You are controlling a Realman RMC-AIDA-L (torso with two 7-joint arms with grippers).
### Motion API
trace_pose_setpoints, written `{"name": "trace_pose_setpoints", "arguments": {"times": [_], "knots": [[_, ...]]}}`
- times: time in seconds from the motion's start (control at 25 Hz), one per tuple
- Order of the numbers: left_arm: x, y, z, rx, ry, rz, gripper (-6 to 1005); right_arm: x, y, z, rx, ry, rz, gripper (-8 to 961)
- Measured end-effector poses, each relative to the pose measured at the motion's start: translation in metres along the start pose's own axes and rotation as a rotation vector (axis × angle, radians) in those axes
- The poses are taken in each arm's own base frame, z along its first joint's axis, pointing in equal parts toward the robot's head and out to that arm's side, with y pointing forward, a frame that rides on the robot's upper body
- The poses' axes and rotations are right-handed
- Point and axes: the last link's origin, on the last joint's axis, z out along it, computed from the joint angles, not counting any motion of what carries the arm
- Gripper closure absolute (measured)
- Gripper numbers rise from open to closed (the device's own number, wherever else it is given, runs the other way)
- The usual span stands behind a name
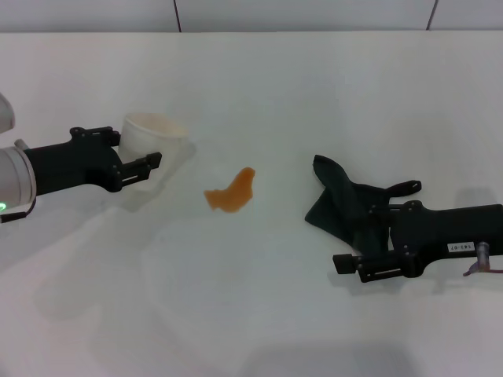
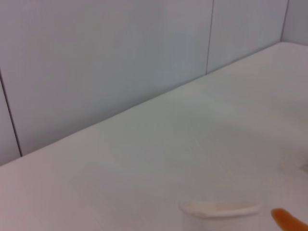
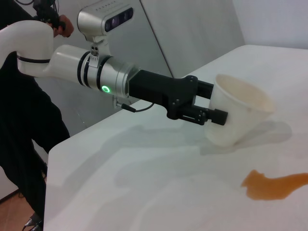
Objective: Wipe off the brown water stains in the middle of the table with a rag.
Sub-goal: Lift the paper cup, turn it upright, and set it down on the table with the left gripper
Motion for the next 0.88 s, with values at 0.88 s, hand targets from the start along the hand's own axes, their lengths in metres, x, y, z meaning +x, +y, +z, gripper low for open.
{"name": "trace_pose_setpoints", "arguments": {"times": [0.88], "knots": [[0.012, -0.002, 0.002, 0.002, 0.022, 0.11, 438, -0.002, -0.003, 0.001, 0.016, -0.002, -0.003, 98]]}}
